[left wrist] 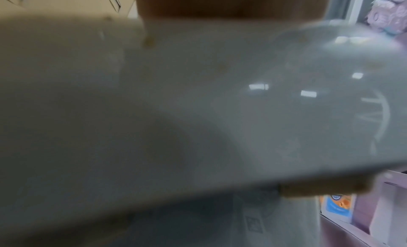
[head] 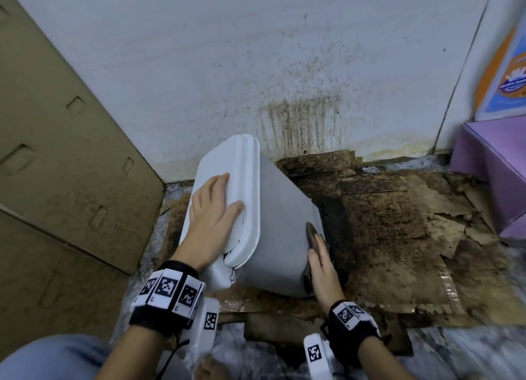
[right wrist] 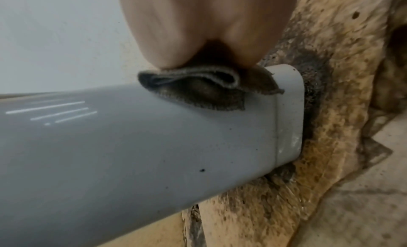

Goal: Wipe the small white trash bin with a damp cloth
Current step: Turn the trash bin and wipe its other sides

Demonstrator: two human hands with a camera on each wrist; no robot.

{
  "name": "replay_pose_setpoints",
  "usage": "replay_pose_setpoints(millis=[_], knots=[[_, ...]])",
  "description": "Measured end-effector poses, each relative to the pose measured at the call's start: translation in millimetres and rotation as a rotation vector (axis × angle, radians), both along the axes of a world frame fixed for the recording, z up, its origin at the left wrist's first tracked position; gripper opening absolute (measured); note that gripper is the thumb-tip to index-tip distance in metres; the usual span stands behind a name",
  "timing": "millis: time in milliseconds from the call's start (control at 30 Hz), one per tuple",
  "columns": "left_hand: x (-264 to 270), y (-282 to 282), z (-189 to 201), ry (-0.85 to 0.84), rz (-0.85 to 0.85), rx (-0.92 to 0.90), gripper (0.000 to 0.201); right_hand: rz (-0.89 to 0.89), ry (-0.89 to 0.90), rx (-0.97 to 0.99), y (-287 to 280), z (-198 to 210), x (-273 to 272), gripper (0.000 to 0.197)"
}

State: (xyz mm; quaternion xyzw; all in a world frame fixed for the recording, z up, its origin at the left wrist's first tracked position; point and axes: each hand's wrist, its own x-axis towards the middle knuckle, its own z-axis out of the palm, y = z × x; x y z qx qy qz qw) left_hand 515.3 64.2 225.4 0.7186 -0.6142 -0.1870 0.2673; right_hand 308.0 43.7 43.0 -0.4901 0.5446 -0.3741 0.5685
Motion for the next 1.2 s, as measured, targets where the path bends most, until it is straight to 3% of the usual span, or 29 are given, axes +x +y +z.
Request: replay_pose_setpoints(millis=[133, 300, 433, 567, 667, 833, 1033, 1100, 1200], knots=[[-2, -2, 1, -0.016, -0.002, 0.003, 0.069, -0.112, 0.077, -0.034, 3, 4, 6, 0.045], [-5, -4, 1, -0.055, -0.008, -0.009, 0.072, -0.233, 0.088, -0.063, 1, 37, 13, 0.035], [-20, -7, 5, -0.116, -0.028, -0.011, 0.073, -0.255, -0.150, -0.117, -9, 89, 20, 0.033], [-47, -7, 11, -0.061, -0.015, -0.018, 0.078, -0.219, -0.400, -0.133, -16, 138, 23, 0.033], [-67, -10, 14, -0.056, -0.022, -0.041, 0.075, -0.154, -0.493, -0.153, -23, 166, 14, 0.031], [-92, -16, 15, -0.022, -0.015, -0.093, 0.070, -0.097, -0.314, -0.222, -30, 171, -3, 0.027], [-95, -16, 24, 0.422, 0.081, -0.267, 0.037, -0.068, -0.242, -0.195, -33, 168, -17, 0.034], [-88, -14, 26, 0.411, 0.094, -0.264, 0.034, -0.066, -0.218, -0.192, -34, 167, -20, 0.037], [-73, -11, 24, 0.228, 0.138, -0.215, 0.036, -0.062, -0.176, -0.217, -33, 162, -23, 0.040]])
